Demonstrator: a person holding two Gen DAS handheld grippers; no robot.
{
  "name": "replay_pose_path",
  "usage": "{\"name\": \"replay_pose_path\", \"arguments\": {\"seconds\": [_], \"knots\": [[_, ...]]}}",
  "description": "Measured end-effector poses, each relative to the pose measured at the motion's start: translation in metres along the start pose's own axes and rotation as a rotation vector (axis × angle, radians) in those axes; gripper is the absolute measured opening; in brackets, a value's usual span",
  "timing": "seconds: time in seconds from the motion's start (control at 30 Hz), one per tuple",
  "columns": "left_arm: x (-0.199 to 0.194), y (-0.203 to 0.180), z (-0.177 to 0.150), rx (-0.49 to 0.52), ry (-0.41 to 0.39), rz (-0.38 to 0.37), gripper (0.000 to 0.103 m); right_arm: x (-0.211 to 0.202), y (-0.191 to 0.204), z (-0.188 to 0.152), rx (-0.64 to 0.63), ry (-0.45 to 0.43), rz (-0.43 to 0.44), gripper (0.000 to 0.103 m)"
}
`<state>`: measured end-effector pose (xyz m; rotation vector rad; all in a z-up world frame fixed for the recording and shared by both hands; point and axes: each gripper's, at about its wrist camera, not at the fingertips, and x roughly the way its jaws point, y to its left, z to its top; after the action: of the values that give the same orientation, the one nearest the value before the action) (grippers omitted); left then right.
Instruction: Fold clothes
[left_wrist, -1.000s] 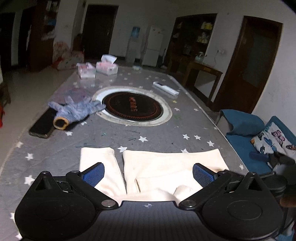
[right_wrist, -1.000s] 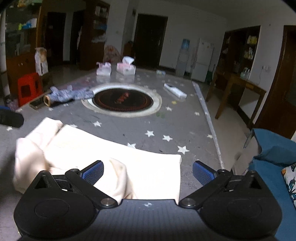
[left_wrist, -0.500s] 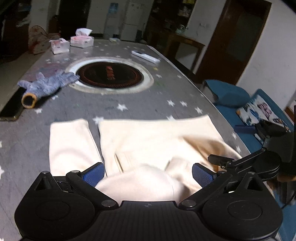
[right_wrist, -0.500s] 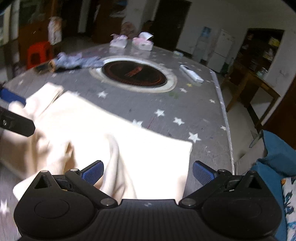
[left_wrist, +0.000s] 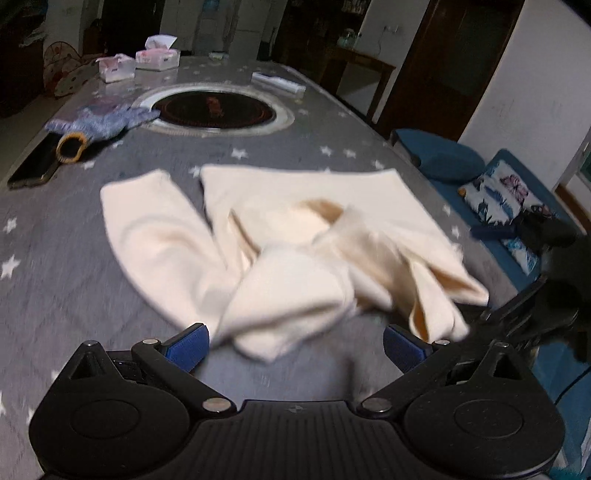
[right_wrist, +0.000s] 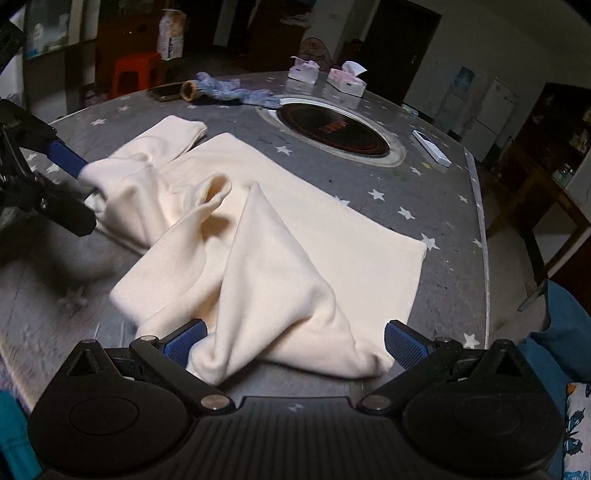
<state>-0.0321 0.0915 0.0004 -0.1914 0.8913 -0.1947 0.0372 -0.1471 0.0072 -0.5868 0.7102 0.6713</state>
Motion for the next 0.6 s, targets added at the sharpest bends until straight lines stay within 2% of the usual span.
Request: {"name": "replay_pose_path", "arguments": {"seconds": [0.07,0.2,0.43,0.5,0.6], "knots": [[-0.004,0.0,-0.002,0.006,-0.006,0.003,0.102,-0.007,-0.003,0.001,0.007,-0.015,0.008,0.103],[-0.014,-0.002,0.011,0.006,-0.069,-0.002,0.102,-0.019,-0.01,0.004,0.023,-0.048,0.025,0.103],[-0.032,-0.005,0.034,0.008,-0.179,-0.012,0.103,-0.013,-0.022,0.03,0.075,-0.121,0.036,0.103],[-0.031,-0.003,0.04,-0.011,-0.187,-0.008,0.103,-0.005,-0.022,0.037,0.074,-0.131,0.044,0.103],[-0.025,0.002,0.041,-0.035,-0.175,0.003,0.103,0.012,-0.018,0.047,0.04,-0.122,0.011,0.103]]}}
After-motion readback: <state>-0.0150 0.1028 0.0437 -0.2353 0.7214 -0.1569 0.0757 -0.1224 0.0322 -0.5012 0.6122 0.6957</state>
